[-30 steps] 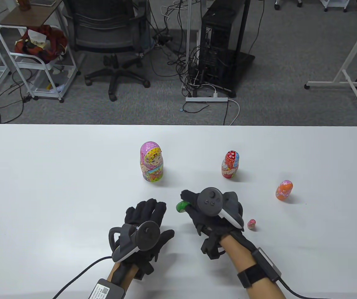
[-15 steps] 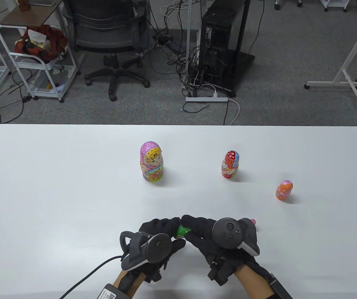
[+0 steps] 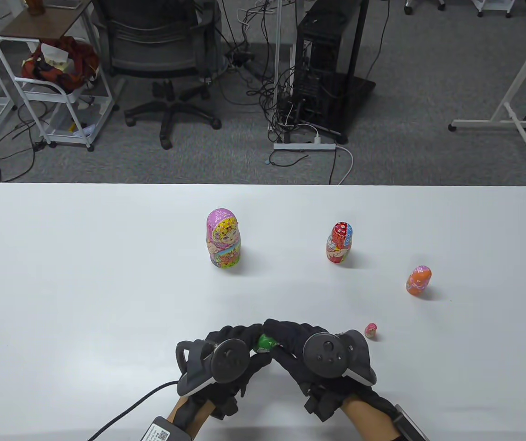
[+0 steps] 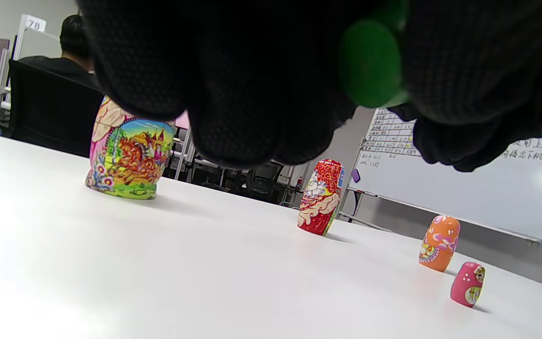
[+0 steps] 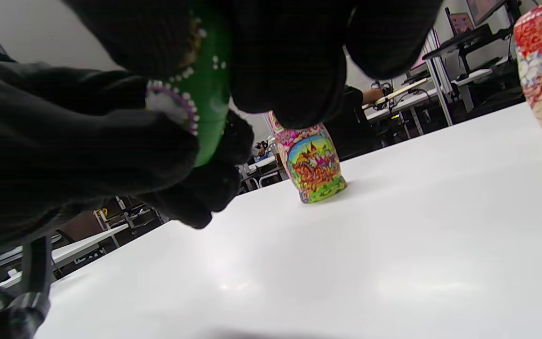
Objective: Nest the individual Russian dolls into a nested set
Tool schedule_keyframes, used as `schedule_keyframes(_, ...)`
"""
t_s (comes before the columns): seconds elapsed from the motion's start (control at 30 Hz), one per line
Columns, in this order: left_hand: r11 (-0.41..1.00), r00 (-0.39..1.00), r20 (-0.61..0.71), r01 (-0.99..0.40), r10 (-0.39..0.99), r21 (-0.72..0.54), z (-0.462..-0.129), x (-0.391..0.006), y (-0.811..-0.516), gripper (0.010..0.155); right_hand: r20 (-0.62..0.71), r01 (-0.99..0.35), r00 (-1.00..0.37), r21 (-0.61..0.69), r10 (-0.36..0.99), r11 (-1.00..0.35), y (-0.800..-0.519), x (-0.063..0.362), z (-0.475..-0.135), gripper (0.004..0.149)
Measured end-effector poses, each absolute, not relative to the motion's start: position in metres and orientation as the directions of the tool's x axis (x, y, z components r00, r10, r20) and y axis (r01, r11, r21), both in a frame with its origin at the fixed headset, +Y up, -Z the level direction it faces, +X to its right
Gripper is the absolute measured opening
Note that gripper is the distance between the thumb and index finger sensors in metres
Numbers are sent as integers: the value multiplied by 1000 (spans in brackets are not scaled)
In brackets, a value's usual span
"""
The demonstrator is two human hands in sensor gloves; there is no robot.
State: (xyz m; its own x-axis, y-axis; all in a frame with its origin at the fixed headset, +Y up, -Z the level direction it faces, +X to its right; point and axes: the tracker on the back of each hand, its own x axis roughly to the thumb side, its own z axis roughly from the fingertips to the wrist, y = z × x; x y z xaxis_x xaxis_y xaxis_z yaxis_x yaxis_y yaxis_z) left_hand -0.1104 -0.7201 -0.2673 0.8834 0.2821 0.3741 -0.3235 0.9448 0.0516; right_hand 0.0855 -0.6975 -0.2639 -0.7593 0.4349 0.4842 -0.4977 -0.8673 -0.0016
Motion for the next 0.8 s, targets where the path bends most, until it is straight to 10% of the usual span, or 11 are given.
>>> schedule_keyframes(0.8, 926, 860, 396, -372, 320, 60, -269, -118, -718, 69, 484, -533, -762, -92, 430, -841, -699, 81, -258, 55)
